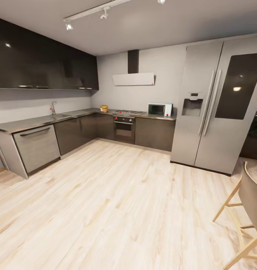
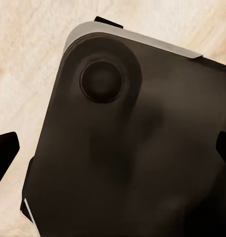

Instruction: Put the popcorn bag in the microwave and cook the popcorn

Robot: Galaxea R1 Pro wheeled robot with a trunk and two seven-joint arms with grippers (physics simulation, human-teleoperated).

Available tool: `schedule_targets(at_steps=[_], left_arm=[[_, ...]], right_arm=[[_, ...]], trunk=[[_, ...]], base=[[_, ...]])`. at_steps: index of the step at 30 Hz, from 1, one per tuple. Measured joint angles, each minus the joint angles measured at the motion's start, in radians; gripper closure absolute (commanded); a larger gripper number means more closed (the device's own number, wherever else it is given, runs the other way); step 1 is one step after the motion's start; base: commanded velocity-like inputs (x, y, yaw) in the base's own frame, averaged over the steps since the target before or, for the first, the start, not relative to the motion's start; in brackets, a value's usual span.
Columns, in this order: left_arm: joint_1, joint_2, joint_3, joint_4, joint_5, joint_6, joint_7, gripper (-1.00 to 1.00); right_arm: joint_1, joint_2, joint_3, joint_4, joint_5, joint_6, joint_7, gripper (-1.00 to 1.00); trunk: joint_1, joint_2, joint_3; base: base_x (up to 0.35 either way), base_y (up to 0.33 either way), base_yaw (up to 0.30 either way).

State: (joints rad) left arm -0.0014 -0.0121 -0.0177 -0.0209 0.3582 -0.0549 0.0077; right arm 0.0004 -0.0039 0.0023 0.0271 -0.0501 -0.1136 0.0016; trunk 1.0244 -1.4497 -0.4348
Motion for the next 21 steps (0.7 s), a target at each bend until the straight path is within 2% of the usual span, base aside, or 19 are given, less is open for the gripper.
schedule_targets(at_steps=[21], left_arm=[[0.000, 0.000, -0.003, 0.000, 0.000, 0.004, 0.000, -1.00]], right_arm=[[0.000, -0.001, 0.000, 0.000, 0.006, 0.001, 0.001, -1.00]], trunk=[[0.000, 0.000, 0.000]], base=[[0.326, 0.000, 0.000]])
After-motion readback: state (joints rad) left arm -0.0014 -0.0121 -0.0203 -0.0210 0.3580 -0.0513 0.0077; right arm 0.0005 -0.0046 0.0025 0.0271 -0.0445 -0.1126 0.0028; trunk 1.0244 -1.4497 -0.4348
